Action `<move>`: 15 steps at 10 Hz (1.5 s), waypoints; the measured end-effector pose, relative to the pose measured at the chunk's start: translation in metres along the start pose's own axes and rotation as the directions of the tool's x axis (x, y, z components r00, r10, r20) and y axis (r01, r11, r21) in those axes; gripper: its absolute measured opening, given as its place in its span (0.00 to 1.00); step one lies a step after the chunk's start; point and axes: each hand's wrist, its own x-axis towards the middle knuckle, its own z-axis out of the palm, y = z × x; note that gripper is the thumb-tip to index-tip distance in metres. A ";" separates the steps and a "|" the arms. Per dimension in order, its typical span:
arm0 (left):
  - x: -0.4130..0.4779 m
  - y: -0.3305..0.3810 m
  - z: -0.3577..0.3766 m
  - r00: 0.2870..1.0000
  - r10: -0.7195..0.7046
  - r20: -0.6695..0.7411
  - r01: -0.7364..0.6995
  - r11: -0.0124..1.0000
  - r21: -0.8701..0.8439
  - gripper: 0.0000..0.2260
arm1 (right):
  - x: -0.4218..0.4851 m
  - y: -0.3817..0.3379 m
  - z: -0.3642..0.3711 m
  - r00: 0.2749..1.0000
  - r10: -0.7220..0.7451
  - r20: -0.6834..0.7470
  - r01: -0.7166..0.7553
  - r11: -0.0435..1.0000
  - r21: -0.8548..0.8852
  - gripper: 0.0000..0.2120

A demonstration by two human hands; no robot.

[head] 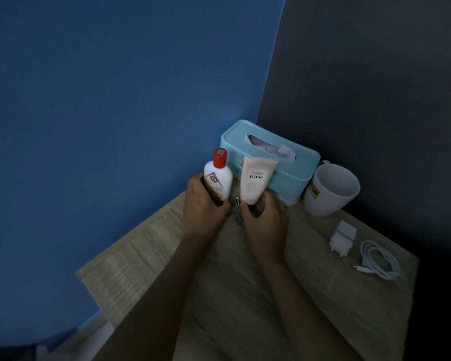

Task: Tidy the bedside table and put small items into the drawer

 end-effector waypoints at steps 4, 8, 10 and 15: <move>0.001 0.001 0.000 1.000 -0.002 0.006 0.002 1.000 -0.021 0.33 | 0.002 -0.001 -0.001 1.000 0.009 -0.006 -0.009 1.000 -0.029 0.14; 0.000 0.000 0.000 1.000 0.025 -0.003 -0.025 1.000 -0.007 0.32 | 0.004 0.004 0.003 1.000 -0.001 -0.029 0.000 0.999 -0.044 0.15; 0.002 -0.002 0.000 1.000 0.015 -0.004 -0.015 1.000 -0.014 0.32 | 0.003 0.004 0.003 0.999 -0.017 -0.034 0.016 0.999 -0.034 0.15; -0.026 0.022 -0.043 0.937 -0.156 0.313 0.133 0.987 0.094 0.38 | -0.003 -0.014 -0.010 0.988 0.143 0.064 -0.135 0.984 -0.115 0.28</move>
